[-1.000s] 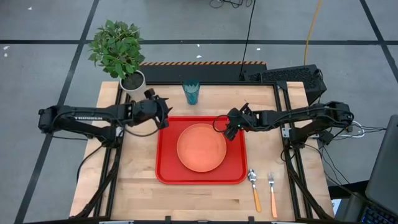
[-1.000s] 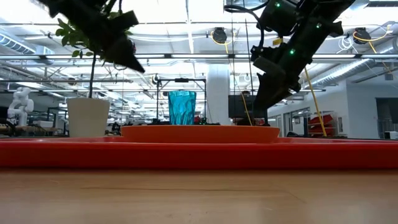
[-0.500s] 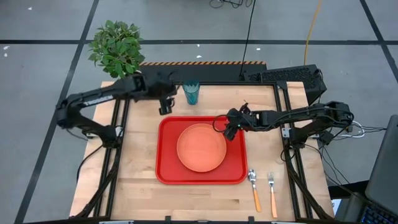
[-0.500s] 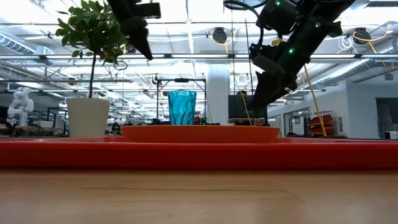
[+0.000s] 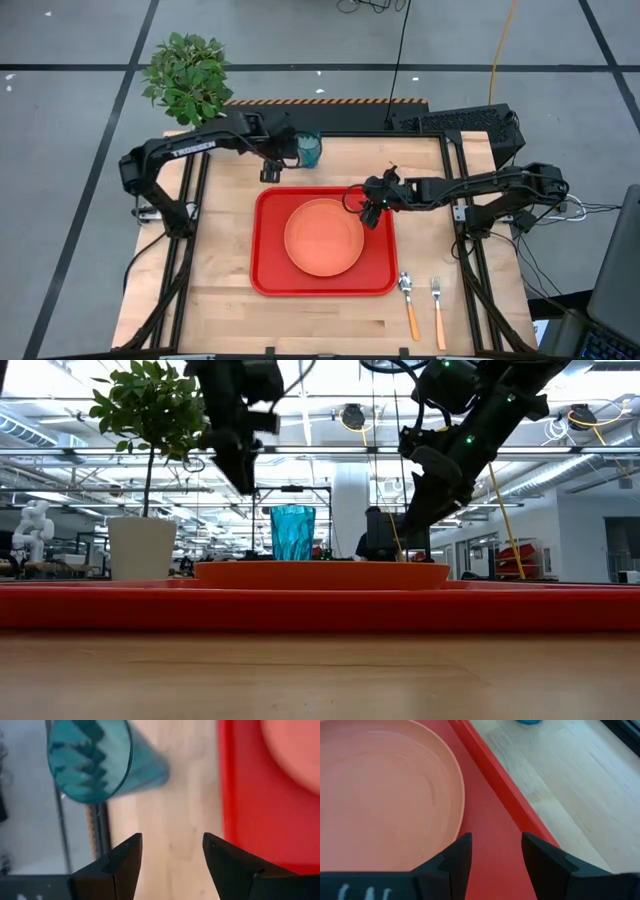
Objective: Pick and place plate/cup/fork/spoon on tray
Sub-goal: Put the blue cup on the red tray to the top right of the orange plate
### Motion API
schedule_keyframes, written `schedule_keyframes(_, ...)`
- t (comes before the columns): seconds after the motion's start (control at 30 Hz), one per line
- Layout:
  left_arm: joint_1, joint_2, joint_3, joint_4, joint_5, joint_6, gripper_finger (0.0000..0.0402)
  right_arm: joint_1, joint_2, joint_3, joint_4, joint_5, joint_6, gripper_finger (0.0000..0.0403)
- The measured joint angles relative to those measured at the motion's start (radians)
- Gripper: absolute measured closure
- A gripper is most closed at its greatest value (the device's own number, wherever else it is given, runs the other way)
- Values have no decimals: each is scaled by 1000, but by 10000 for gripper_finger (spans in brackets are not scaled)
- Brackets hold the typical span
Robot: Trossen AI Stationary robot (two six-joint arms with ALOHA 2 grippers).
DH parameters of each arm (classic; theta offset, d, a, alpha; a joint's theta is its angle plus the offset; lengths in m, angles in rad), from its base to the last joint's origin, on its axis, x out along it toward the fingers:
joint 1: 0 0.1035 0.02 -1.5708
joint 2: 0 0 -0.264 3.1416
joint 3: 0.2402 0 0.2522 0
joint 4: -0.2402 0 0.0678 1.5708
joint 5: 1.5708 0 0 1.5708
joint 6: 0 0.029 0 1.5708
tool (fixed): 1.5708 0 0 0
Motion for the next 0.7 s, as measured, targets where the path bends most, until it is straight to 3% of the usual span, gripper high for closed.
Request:
schedule_keyframes(0.17,7,17,10,18,-70,47,188,-15,0,0,0,0,-7,238)
schedule_keyframes(0.43,44,45,169,16,26,61,188,-45,0,0,1,0,-7,238)
schedule_keyframes(0.7,76,205,397,-205,43,53,188,-45,0,0,6,-1,-7,238)
